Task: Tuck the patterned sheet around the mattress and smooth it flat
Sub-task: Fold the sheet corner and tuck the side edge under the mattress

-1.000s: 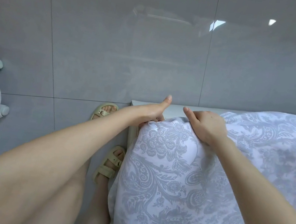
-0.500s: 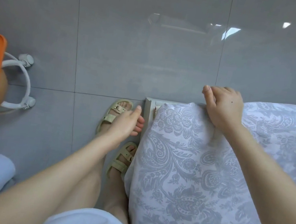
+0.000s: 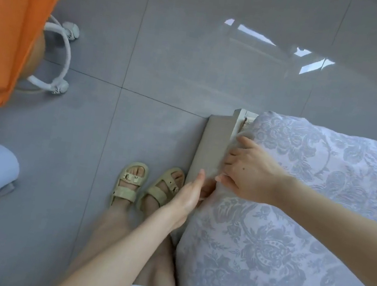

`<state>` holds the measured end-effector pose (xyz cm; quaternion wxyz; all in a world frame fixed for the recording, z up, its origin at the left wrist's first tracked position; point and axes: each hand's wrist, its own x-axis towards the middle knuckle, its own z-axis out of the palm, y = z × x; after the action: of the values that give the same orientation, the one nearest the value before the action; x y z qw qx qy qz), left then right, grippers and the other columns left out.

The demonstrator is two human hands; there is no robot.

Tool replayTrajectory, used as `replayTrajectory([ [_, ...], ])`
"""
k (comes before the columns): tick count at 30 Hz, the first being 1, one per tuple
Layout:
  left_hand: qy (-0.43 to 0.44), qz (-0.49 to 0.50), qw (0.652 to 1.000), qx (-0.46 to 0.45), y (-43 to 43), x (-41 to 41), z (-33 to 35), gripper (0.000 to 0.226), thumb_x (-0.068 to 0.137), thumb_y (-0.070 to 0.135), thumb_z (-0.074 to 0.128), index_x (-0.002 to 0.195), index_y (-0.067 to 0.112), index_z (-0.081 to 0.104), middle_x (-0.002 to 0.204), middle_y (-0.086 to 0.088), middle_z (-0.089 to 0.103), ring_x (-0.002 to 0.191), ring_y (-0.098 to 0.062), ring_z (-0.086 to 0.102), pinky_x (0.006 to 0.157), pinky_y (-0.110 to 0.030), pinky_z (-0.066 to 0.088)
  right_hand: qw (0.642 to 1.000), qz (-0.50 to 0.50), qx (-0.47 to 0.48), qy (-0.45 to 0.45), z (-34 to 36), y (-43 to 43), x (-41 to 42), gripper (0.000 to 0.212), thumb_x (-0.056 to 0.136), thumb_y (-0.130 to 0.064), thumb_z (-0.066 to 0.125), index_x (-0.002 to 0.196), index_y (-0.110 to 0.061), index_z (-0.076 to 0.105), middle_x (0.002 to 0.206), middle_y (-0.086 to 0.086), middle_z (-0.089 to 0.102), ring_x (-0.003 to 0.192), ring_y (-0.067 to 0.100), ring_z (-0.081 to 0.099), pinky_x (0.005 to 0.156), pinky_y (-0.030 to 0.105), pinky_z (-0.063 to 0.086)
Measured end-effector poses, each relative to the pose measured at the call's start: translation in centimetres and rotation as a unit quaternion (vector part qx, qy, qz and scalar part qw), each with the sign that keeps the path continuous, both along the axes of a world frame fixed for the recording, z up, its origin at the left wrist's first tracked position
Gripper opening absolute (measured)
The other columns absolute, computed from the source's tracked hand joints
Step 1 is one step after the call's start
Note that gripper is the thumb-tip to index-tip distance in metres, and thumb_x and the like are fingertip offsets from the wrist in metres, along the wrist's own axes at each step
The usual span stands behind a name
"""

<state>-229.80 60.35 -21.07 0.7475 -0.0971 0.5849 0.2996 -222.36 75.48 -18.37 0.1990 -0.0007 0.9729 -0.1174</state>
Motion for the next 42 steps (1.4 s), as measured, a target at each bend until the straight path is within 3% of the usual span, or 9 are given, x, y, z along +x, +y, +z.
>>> replayTrajectory([
  [3, -0.035, -0.01, 0.999, 0.014, -0.3, 0.1, -0.3, 0.057, 0.1, 0.047, 0.021, 0.118, 0.013, 0.063, 0.113, -0.003, 0.066, 0.086, -0.004, 0.062, 0.064, -0.01, 0.048, 1.0, 0.004, 0.005, -0.008, 0.0, 0.1, -0.9, 0.056, 0.089, -0.039, 0.03, 0.047, -0.016, 0.059, 0.049, -0.002, 0.055, 0.052, 0.024, 0.053, 0.061, 0.036, 0.046],
  [7, -0.06, -0.024, 0.997, 0.03, -0.8, 1.3, 0.3, 0.062, 0.092, 0.064, 0.026, 0.114, 0.022, 0.065, 0.12, -0.001, 0.065, 0.112, -0.012, 0.06, 0.101, -0.032, 0.046, 0.982, 0.042, 0.028, -0.184, 2.3, -0.9, -2.4, 0.07, 0.094, -0.051, 0.005, 0.06, -0.02, 0.058, 0.07, -0.003, 0.065, 0.069, 0.019, 0.053, 0.079, 0.035, 0.04],
  [15, -0.172, 0.015, 0.984, 0.032, -3.2, 2.9, -1.1, 0.064, 0.096, 0.058, 0.007, 0.138, 0.027, 0.045, 0.14, 0.003, 0.049, 0.128, -0.009, 0.044, 0.101, -0.021, 0.034, 0.827, 0.005, 0.054, -0.56, -3.0, -2.8, -6.0, 0.077, 0.09, -0.069, 0.004, 0.097, -0.014, 0.058, 0.108, 0.009, 0.061, 0.11, 0.019, 0.055, 0.091, 0.029, 0.034],
  [19, -0.205, 0.049, 0.977, 0.032, -3.1, 3.6, -1.7, 0.066, 0.096, 0.059, 0.006, 0.138, 0.027, 0.045, 0.14, 0.001, 0.049, 0.127, -0.014, 0.046, 0.1, -0.025, 0.037, 0.819, -0.066, 0.029, -0.569, -2.3, -3.0, -7.0, 0.088, 0.09, -0.068, 0.002, 0.118, -0.012, 0.062, 0.129, 0.007, 0.058, 0.119, 0.021, 0.051, 0.095, 0.03, 0.033],
  [25, -0.118, 0.067, 0.99, 0.046, -3.6, 3.8, -1.5, 0.061, 0.1, 0.049, 0.011, 0.138, 0.016, 0.045, 0.137, -0.006, 0.052, 0.129, -0.02, 0.047, 0.107, -0.029, 0.037, 0.89, -0.002, 0.025, -0.455, 0.5, -7.3, -4.4, 0.08, 0.09, -0.065, -0.001, 0.063, -0.015, 0.055, 0.066, -0.002, 0.05, 0.085, 0.019, 0.052, 0.084, 0.031, 0.033],
  [29, 0.083, 0.162, 0.983, -0.028, -11.5, 2.9, -2.7, 0.069, 0.1, 0.047, 0.014, 0.077, 0.009, 0.068, 0.081, -0.012, 0.069, 0.076, -0.023, 0.063, 0.073, -0.028, 0.051, 0.902, 0.016, 0.024, -0.431, 0.6, -9.7, -3.2, 0.079, 0.09, -0.062, -0.004, 0.061, -0.016, 0.054, 0.064, -0.002, 0.05, 0.087, 0.022, 0.057, 0.098, 0.035, 0.032],
  [34, 0.175, 0.0, 0.981, -0.08, -19.3, 3.3, -4.9, 0.073, 0.099, 0.051, 0.016, 0.054, 0.02, 0.064, 0.123, 0.0, 0.059, 0.119, -0.017, 0.048, 0.093, -0.027, 0.027, 0.897, 0.008, -0.034, -0.441, 0.2, -13.4, -2.5, 0.086, 0.087, -0.066, -0.005, 0.079, -0.014, 0.064, 0.072, -0.001, 0.055, 0.095, 0.022, 0.059, 0.083, 0.033, 0.039],
  [39, 0.044, 0.037, 0.998, -0.032, -20.6, 3.9, -5.6, 0.071, 0.102, 0.044, 0.015, 0.091, 0.0, 0.07, 0.125, 0.006, 0.045, 0.117, -0.004, 0.036, 0.079, -0.012, 0.015, 0.869, 0.02, -0.004, -0.494, -0.5, -16.6, -1.0, 0.079, 0.087, -0.069, -0.001, 0.062, -0.013, 0.048, 0.102, 0.008, 0.067, 0.118, 0.024, 0.051, 0.102, 0.037, 0.032],
  [42, -0.023, 0.024, 0.999, -0.007, -20.8, 4.7, -7.4, 0.071, 0.102, 0.045, 0.016, 0.106, -0.005, 0.067, 0.112, 0.007, 0.048, 0.1, -0.001, 0.043, 0.077, -0.01, 0.027, 0.836, 0.031, 0.031, -0.547, -2.8, -18.4, -0.8, 0.095, 0.082, -0.076, -0.001, 0.095, -0.012, 0.067, 0.135, 0.008, 0.054, 0.14, 0.02, 0.027, 0.105, 0.039, 0.029],
])
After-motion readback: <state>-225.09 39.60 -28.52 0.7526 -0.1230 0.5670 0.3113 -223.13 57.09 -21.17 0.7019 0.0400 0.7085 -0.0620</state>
